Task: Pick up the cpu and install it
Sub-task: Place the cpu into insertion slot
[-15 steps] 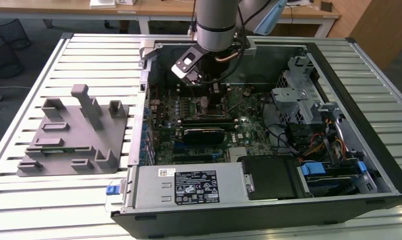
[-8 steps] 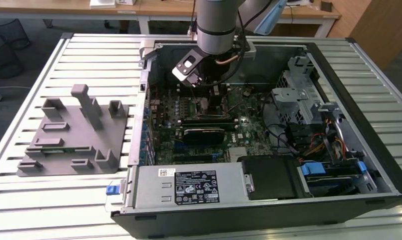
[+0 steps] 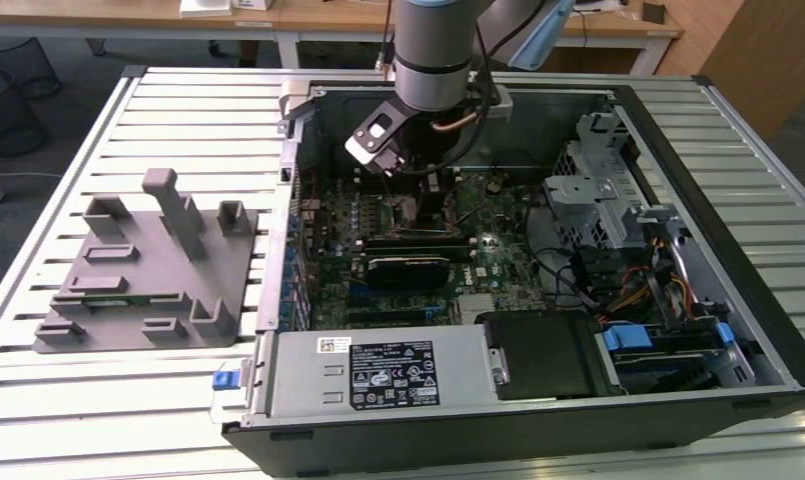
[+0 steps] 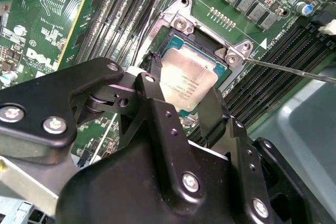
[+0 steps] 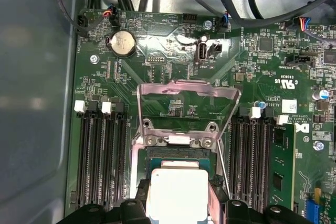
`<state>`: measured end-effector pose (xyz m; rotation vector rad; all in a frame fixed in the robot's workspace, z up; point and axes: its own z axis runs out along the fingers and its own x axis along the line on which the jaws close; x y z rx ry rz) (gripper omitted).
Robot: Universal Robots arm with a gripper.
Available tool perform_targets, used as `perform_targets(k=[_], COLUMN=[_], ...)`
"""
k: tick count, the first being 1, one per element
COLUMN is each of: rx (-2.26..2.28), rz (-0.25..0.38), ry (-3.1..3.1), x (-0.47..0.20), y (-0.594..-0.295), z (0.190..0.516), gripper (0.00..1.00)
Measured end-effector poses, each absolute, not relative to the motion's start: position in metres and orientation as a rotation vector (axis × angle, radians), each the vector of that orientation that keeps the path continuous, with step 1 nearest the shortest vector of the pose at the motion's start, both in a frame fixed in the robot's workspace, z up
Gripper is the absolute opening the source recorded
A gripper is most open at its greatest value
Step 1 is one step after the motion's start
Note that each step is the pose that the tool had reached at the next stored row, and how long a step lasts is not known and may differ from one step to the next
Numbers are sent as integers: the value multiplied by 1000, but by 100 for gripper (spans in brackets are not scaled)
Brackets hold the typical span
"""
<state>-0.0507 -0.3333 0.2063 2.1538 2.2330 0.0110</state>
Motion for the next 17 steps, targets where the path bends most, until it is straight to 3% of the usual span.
perform_targets(k=[17], rx=[2158], rz=[11], ry=[2229], x=[-49], y=[-333], z=[200], gripper=[52])
